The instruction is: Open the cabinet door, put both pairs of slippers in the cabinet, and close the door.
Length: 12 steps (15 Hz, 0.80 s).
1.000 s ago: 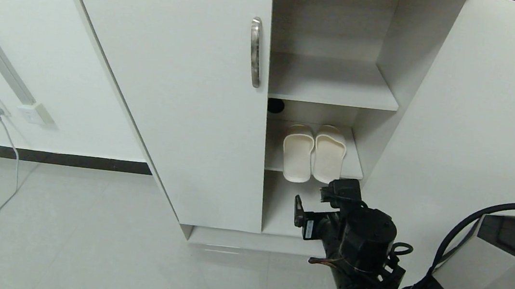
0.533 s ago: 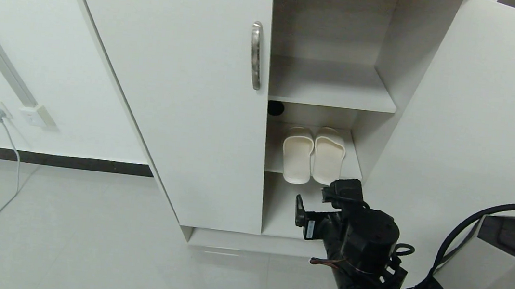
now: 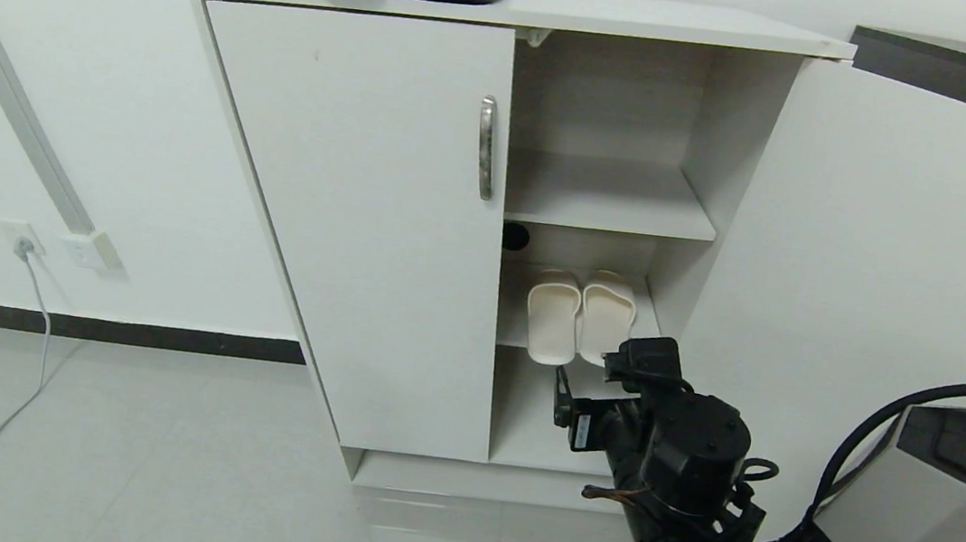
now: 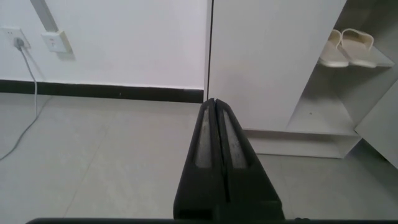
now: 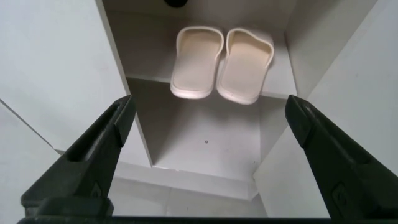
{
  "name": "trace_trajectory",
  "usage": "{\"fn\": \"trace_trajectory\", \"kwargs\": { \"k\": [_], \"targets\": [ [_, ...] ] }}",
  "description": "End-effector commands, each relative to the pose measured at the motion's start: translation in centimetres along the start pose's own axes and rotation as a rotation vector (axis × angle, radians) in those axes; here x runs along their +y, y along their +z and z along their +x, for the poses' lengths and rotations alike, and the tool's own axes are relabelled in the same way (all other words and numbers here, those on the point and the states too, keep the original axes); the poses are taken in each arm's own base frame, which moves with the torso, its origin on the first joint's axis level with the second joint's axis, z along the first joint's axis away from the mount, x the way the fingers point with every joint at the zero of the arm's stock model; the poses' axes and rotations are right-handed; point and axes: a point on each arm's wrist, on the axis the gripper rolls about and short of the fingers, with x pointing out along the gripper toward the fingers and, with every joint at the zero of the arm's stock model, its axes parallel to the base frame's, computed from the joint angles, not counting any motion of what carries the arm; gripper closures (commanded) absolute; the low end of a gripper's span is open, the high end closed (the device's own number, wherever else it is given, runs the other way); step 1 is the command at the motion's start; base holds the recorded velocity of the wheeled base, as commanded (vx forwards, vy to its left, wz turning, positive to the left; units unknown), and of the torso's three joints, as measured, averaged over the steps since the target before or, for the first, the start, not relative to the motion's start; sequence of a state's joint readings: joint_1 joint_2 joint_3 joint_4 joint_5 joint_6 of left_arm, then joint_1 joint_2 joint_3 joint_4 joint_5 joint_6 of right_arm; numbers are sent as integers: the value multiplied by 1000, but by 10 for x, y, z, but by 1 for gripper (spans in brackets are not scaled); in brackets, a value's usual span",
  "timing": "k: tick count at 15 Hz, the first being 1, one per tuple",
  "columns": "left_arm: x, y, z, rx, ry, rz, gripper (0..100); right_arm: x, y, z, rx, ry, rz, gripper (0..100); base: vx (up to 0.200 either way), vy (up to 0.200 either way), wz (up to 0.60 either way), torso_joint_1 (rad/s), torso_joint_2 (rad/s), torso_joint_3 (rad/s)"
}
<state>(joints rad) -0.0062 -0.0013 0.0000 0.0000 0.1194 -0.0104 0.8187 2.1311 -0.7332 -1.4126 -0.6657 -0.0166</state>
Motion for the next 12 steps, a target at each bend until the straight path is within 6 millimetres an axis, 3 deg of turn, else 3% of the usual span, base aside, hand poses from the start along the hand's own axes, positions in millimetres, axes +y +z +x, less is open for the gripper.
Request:
{"fn": "trace_trajectory", "kwargs": {
  "k": [1,10,12],
  "targets": [
    [0,0,0,1,0,0,100,0,0,-1,-1,0,0,0,0,0,0,-2,-2,51],
    [0,0,0,1,0,0,100,-2,-2,-2,-7,3,-15,0,0,0,0,0,0,0],
    [0,0,0,1,0,0,100,-2,-2,-2,-8,3,-13,0,0,200,0,0,2,2]
  ]
}}
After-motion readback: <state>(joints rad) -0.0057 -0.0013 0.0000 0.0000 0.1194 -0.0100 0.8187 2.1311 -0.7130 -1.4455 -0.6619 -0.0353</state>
